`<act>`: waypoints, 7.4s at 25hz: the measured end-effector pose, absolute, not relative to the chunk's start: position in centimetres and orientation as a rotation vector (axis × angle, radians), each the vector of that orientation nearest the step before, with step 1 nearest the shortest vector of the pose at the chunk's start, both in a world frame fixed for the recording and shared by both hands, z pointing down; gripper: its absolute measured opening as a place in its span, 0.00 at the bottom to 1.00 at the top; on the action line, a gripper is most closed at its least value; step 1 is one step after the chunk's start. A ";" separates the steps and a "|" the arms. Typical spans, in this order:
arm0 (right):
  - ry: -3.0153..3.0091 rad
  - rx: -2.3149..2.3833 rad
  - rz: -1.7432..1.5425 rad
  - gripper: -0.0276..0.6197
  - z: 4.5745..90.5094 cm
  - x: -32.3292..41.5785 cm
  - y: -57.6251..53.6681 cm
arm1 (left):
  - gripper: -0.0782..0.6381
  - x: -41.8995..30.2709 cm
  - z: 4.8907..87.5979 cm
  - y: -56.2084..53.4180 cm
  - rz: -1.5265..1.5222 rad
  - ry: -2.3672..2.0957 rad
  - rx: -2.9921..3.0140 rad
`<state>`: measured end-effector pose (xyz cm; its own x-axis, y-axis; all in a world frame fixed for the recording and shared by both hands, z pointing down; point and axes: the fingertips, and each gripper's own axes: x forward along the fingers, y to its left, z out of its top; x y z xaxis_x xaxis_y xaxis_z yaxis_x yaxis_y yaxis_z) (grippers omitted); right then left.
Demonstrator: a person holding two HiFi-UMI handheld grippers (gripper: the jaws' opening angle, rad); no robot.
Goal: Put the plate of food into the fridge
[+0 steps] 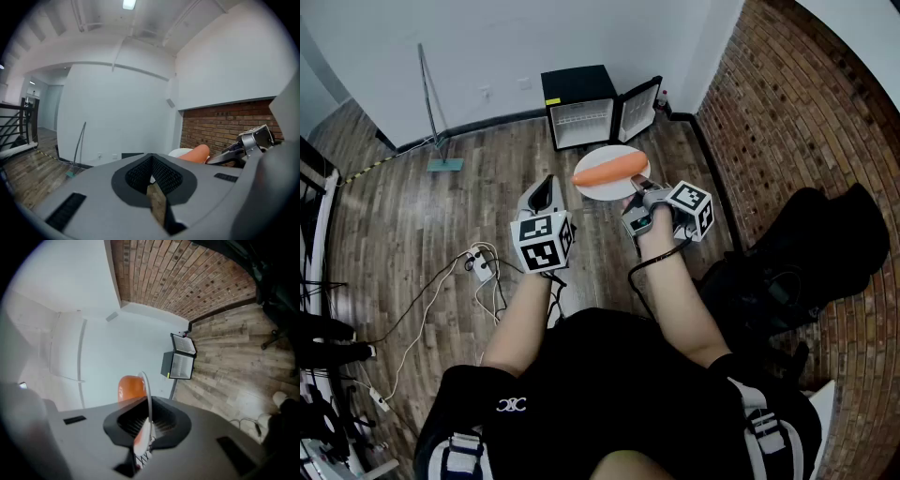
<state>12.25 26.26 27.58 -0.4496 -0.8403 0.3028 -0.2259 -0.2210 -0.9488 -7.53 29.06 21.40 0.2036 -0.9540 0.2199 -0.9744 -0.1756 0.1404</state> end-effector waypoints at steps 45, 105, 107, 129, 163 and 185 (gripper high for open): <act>1.523 -1.282 -1.681 0.09 30.2 13.8 6.2 | 0.11 -9.3 26.1 8.7 0.210 -1.764 2.171; 1.346 -1.408 -1.753 0.08 39.5 18.3 -35.0 | 0.11 -5.6 35.4 -37.5 0.288 -1.501 2.172; 1.355 -1.405 -1.786 0.08 40.8 18.7 -35.7 | 0.11 -5.6 36.5 -37.4 0.280 -1.526 2.132; 1.429 -1.258 -1.873 0.09 85.8 14.8 -45.1 | 0.11 -5.7 74.4 -41.9 0.220 -1.723 2.148; 1.625 -2.048 -1.347 0.16 98.1 11.3 -63.3 | 0.11 -12.9 79.6 -41.3 0.138 -1.733 2.024; 2.732 -1.881 -0.375 0.06 86.7 7.7 -50.7 | 0.11 -8.3 78.3 -42.8 0.225 -1.717 2.139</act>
<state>7.66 -50.72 86.65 -0.3518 -0.8915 0.2855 -0.9354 0.3461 -0.0720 -8.30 -42.82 78.25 0.2380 -0.9023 0.3594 -0.9645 -0.1760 0.1970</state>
